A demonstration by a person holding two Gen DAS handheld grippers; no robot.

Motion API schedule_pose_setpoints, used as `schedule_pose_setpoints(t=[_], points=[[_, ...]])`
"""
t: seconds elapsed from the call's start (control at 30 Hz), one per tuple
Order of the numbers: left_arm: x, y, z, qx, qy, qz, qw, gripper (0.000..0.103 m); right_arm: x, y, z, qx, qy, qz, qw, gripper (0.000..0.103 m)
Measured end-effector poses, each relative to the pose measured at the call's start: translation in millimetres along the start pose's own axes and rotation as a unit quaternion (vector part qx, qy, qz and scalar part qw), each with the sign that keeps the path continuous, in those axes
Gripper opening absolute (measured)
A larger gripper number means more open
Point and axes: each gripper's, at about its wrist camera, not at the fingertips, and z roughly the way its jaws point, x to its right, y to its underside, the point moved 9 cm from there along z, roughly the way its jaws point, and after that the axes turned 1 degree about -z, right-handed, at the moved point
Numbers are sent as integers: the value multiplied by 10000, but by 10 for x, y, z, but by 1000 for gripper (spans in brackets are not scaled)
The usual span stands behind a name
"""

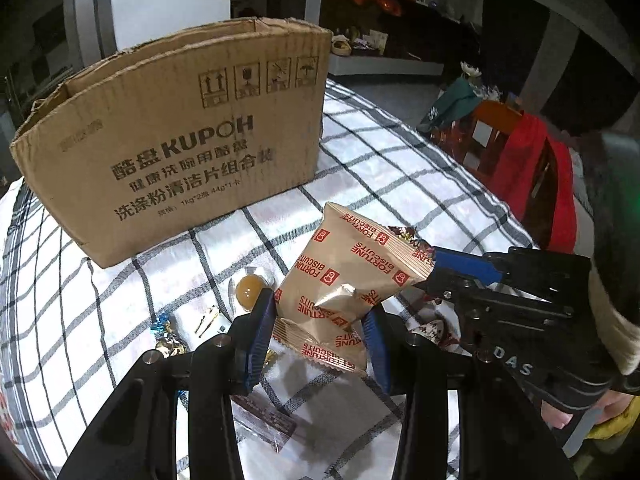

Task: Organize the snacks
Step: 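Grasp the Fortune Biscuits pouch with the left gripper while the right grasps the red candy, then carry the biscuit pouch and red candy over the box with both grippers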

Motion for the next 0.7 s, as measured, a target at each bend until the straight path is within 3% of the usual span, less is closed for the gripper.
schedule_pose_setpoints(t=[0.33, 0.7], points=[[-115, -239, -388, 475, -83, -275, 9985, 42, -240, -373, -386, 535, -278, -141, 9981, 20], [-423, -779, -940, 1114, -618, -343, 9913, 42, -507, -961, -591, 975, -551, -324, 9932, 20]])
